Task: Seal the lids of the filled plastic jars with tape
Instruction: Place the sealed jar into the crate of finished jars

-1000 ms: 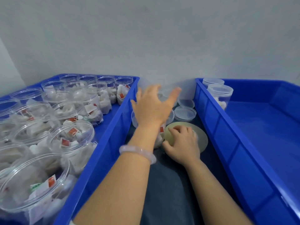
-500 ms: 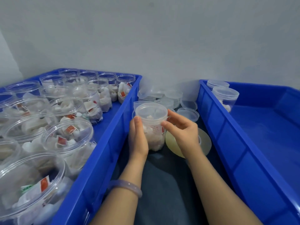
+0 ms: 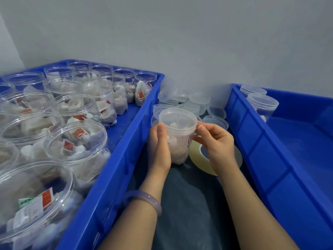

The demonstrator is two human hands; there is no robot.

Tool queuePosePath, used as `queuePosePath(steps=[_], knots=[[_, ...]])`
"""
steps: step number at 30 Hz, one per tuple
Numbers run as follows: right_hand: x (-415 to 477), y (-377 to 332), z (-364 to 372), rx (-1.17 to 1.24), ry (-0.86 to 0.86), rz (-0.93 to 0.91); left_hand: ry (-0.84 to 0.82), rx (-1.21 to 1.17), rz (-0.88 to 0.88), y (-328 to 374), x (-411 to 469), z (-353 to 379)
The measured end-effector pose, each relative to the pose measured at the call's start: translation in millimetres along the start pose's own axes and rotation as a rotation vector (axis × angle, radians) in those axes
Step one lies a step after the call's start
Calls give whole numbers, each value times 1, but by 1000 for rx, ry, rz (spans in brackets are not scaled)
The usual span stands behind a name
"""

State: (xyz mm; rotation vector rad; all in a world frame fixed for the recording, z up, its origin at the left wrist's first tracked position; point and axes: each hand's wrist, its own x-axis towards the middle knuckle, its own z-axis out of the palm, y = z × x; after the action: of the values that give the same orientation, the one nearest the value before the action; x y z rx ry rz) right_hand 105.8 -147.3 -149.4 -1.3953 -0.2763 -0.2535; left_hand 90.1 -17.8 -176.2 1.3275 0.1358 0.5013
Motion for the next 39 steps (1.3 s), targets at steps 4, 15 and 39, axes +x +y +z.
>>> queuePosePath(steps=[4, 15, 39], knots=[[1, 0, 6, 141, 41, 100, -85, -87, -25, 1, -3, 0], [2, -14, 9, 166, 117, 356, -105, -65, 72, 11, -19, 0], [-15, -43, 37, -82, 264, 20, 35, -51, 120, 46, -20, 25]])
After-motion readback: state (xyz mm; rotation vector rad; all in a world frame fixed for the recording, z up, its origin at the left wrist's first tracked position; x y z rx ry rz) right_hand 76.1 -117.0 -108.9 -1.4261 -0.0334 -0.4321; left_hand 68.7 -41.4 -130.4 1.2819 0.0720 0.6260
